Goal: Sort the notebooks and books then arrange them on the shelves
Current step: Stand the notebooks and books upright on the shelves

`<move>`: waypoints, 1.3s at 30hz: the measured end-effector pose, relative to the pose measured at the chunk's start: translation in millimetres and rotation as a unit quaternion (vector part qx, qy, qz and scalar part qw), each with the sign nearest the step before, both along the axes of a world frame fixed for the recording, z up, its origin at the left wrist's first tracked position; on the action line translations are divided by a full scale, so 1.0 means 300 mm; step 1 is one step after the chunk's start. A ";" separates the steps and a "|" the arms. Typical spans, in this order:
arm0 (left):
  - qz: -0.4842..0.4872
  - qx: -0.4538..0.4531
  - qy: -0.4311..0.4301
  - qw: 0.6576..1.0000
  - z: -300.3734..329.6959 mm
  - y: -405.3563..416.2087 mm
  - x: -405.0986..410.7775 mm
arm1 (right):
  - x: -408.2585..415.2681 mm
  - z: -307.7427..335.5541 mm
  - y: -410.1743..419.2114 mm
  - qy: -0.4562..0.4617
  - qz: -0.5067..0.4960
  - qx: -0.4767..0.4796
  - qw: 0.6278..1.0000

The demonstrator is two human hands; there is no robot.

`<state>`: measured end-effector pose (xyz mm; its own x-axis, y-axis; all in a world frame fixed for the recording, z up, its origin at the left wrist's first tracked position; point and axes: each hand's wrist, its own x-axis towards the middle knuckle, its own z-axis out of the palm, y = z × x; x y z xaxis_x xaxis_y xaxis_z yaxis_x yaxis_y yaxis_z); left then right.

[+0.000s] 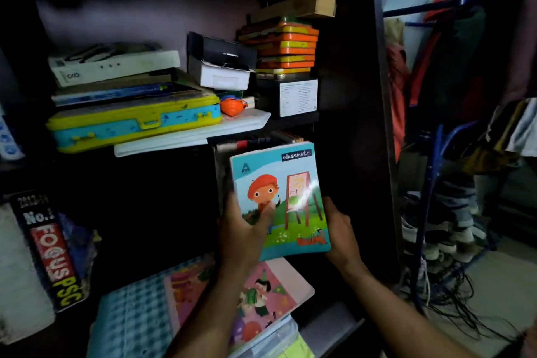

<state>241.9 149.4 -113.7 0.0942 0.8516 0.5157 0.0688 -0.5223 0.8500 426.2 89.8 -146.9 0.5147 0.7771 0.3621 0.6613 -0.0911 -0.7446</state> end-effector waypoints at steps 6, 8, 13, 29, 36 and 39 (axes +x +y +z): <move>0.001 0.012 -0.024 1.000 0.014 0.007 -0.021 | -0.008 -0.005 0.002 0.021 -0.017 0.110 0.994; 0.028 0.047 0.004 0.998 0.004 -0.005 -0.021 | -0.032 0.002 -0.017 0.051 0.006 0.156 0.986; -0.244 0.109 0.167 0.949 0.003 -0.061 0.002 | -0.089 0.006 -0.086 -0.019 0.145 0.159 0.976; -0.118 0.048 0.288 0.949 -0.055 0.020 -0.008 | -0.095 0.000 -0.088 -0.021 -0.060 0.259 0.964; -0.136 0.010 0.338 0.931 -0.060 0.020 -0.004 | -0.076 -0.012 -0.070 -0.066 -0.078 0.241 0.965; -0.146 0.009 0.336 0.931 -0.058 0.020 -0.006 | -0.077 -0.010 -0.074 -0.082 -0.078 0.250 0.962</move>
